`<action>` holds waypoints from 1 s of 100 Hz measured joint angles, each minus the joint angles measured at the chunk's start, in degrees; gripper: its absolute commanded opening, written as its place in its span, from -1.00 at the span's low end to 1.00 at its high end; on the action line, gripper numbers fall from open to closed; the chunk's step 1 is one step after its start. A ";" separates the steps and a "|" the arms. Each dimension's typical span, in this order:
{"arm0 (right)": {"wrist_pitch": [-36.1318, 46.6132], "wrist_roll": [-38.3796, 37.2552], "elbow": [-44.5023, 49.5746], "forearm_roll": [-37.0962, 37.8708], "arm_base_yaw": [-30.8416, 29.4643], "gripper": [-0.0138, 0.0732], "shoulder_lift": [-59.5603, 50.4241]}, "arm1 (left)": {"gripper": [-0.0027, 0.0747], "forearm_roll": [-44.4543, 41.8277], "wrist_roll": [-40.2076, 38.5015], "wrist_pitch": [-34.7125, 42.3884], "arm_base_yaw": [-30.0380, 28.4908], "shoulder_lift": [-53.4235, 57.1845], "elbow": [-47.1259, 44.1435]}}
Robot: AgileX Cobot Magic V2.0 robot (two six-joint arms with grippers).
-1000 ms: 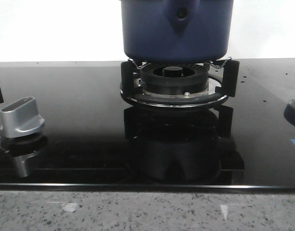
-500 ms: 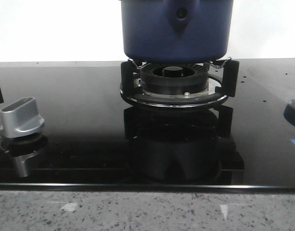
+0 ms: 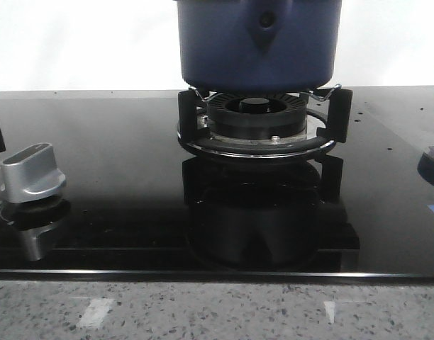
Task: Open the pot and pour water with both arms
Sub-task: 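Lower the held lid onto the pot with the left gripper and release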
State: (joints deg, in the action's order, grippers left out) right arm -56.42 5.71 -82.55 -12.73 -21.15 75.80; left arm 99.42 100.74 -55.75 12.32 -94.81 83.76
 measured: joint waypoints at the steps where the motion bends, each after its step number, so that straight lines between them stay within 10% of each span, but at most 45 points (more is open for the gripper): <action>1: 0.00 0.00 0.00 0.00 0.00 0.30 0.00 | 0.48 0.00 -0.10 -0.12 -0.41 0.31 0.00; 21: 0.00 0.58 0.00 -2.13 0.00 0.26 0.00 | 0.28 0.49 -0.33 -3.81 -5.28 4.16 0.00; 42: 0.00 4.61 0.00 -10.42 0.00 -0.38 0.00 | -0.97 0.98 -1.92 -4.79 -11.03 9.26 0.00; 53: 0.00 9.39 0.00 -18.98 0.00 -0.86 0.00 | -0.98 1.10 -5.07 -4.92 -14.50 11.14 0.00; 100: 29.25 40.10 14.86 -39.54 17.81 -0.79 -15.19 | -0.98 -3.91 -8.76 30.28 -16.72 28.79 -10.02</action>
State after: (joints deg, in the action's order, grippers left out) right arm -27.17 45.81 -67.69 -52.27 -3.34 60.60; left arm 95.51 91.98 -25.46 -4.40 -66.02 73.74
